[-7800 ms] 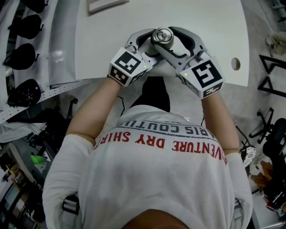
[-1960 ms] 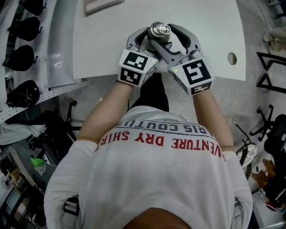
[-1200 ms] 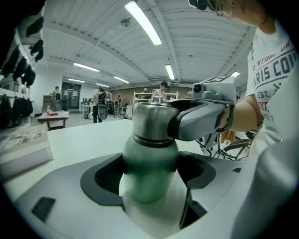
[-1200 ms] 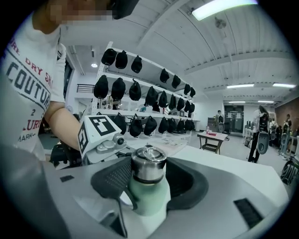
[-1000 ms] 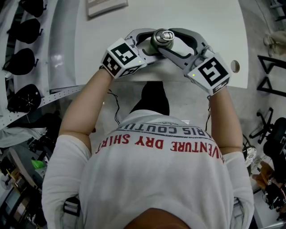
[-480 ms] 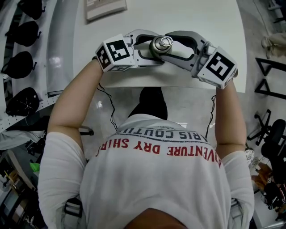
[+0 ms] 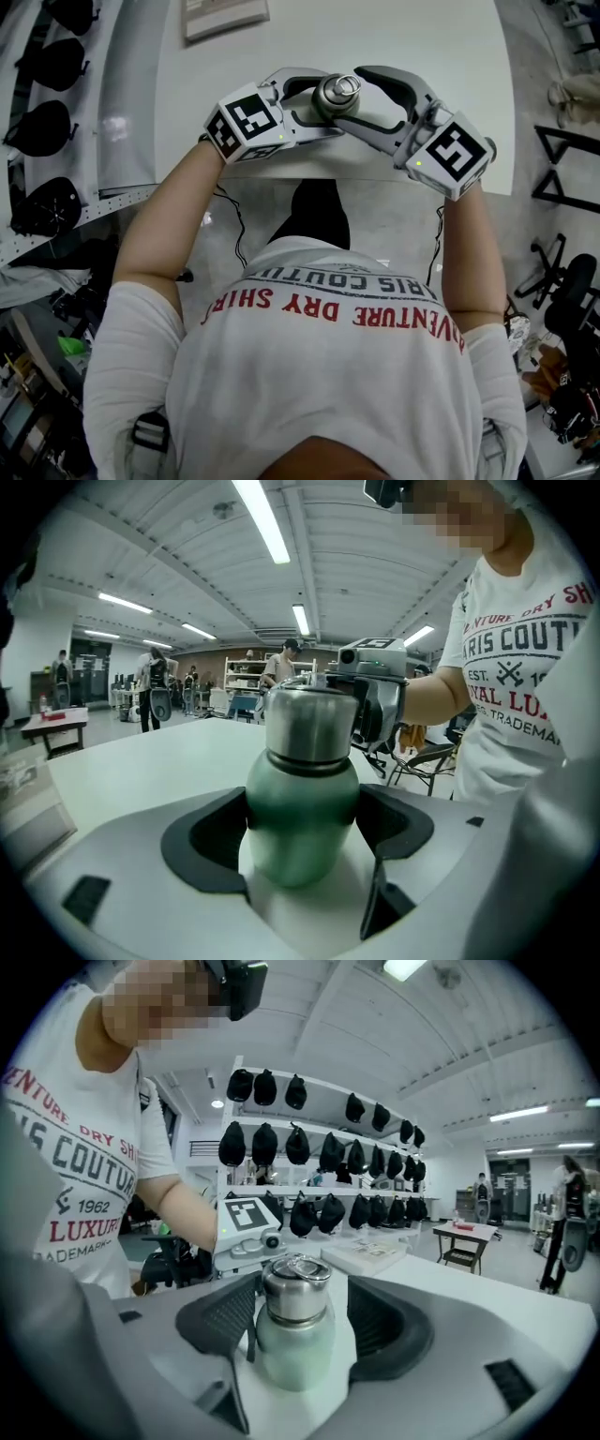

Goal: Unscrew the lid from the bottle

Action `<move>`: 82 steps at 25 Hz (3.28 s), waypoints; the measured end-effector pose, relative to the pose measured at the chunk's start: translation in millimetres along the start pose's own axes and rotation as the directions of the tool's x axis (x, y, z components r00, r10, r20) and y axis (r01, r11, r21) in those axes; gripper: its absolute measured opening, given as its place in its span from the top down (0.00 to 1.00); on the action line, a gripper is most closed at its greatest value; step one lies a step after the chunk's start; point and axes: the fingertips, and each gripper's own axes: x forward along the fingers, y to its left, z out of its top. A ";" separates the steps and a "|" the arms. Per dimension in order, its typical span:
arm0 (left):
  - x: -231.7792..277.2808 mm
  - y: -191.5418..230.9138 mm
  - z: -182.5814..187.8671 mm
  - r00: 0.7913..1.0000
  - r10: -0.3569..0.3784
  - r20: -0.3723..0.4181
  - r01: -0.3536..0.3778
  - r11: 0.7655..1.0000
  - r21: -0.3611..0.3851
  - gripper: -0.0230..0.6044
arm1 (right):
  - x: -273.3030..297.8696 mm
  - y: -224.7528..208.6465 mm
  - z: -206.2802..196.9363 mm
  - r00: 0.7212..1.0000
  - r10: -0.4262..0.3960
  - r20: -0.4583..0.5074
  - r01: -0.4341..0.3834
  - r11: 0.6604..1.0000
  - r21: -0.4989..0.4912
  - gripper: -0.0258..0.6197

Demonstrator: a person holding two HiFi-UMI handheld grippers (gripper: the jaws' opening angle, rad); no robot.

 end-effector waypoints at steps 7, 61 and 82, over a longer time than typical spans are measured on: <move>-1.1 0.3 -0.6 0.973 0.228 0.035 -0.223 0.968 -0.114 0.38 | -2.1 8.0 2.5 0.986 -0.154 0.063 0.149 0.985 0.088 0.51; -0.7 -0.5 -4.9 0.981 -0.149 -0.128 0.158 0.985 0.067 0.38 | 15.8 1.1 1.2 1.000 0.020 -0.012 -0.020 1.000 -0.003 0.58; -59.7 2.0 37.7 0.992 0.082 0.091 -0.069 0.989 -0.133 0.38 | -30.8 -16.2 57.2 0.973 -0.168 0.160 0.155 0.984 0.091 0.58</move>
